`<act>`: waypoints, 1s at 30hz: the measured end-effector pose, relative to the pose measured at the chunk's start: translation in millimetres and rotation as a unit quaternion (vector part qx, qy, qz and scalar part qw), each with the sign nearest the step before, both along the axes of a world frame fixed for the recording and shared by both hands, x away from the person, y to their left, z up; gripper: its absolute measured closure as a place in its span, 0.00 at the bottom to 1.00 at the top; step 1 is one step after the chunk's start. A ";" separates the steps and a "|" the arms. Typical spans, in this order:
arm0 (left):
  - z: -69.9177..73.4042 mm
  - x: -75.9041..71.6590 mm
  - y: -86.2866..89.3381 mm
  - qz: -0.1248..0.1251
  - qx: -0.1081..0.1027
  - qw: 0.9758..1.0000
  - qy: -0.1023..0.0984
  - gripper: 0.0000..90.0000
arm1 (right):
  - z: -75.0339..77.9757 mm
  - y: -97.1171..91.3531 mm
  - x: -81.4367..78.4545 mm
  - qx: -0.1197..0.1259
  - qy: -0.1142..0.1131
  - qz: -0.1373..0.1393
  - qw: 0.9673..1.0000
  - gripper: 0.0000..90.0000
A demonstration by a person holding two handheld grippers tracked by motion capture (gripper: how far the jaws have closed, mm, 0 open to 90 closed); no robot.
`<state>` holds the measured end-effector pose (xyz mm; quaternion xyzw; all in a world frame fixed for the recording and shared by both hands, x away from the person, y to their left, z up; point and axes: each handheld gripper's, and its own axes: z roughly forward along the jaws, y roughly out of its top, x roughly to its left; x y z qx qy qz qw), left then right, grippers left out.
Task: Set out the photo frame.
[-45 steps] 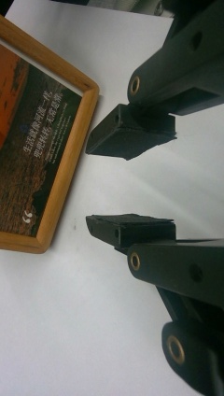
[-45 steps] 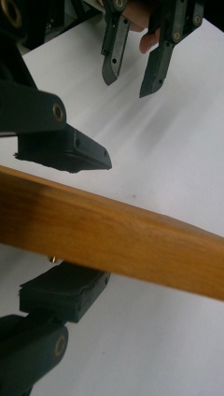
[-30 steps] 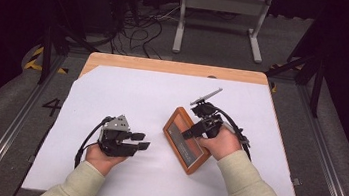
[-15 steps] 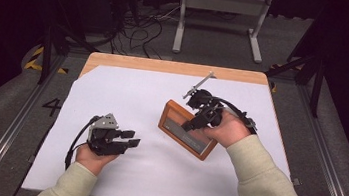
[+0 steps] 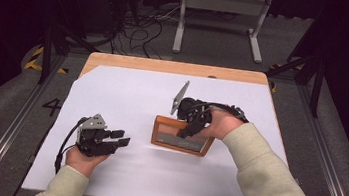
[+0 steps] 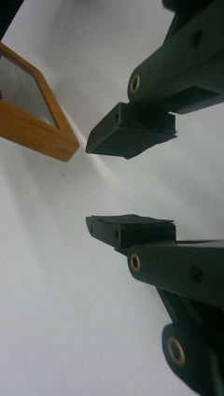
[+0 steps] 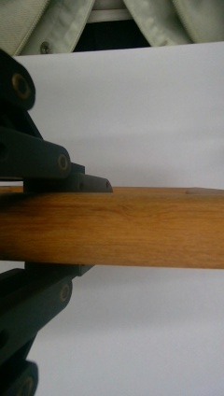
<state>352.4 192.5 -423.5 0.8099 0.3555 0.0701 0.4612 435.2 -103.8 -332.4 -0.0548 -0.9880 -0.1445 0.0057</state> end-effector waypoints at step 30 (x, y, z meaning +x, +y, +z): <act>-2.6 2.0 -1.9 -0.001 -0.001 1.000 0.006 0.64 | 2.9 -27.0 21.9 0.107 -0.115 -0.034 0.987 0.39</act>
